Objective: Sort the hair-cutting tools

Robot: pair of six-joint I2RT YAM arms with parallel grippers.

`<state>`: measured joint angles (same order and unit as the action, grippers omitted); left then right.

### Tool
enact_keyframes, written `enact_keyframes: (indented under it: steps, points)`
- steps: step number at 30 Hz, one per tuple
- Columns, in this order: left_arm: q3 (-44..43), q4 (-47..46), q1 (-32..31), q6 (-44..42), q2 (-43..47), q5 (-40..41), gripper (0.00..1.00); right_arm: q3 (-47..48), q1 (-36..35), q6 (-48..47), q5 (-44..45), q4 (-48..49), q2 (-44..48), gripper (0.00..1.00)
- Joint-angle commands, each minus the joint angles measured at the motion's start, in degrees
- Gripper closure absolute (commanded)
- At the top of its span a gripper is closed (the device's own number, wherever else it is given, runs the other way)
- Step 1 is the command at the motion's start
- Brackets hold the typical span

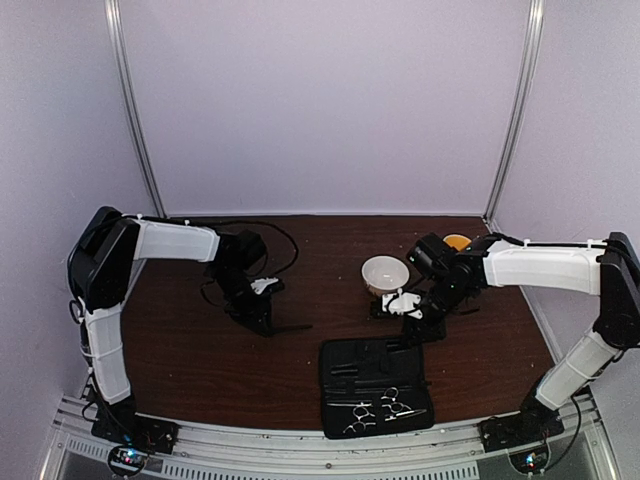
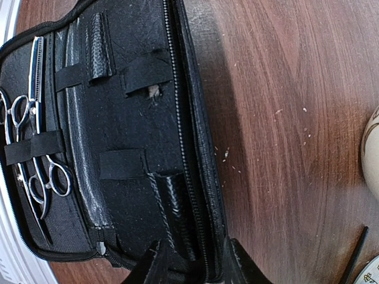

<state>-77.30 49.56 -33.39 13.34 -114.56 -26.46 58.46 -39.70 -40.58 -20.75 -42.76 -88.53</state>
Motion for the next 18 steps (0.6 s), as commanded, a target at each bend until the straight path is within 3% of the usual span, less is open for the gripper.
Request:
enact_keyframes:
  steps: [1,7,12,18]
  points:
    - [-1.2,0.2,0.2,-0.7,-0.3,-1.9,0.81,0.8,-0.6,-0.5,0.7,-0.8,-0.7,0.67]
    - [-0.5,0.3,0.2,-1.0,1.4,-1.8,1.00,0.8,-0.8,-0.5,0.9,-0.9,-0.7,0.67]
    - [3.6,-1.0,-0.2,-0.4,8.7,3.2,1.00,0.8,-0.9,-0.6,0.8,-1.2,-0.7,0.68]
    - [12.6,-10.3,-11.1,0.8,27.4,26.5,1.00,1.7,-0.3,0.9,-4.3,-1.8,0.6,0.67]
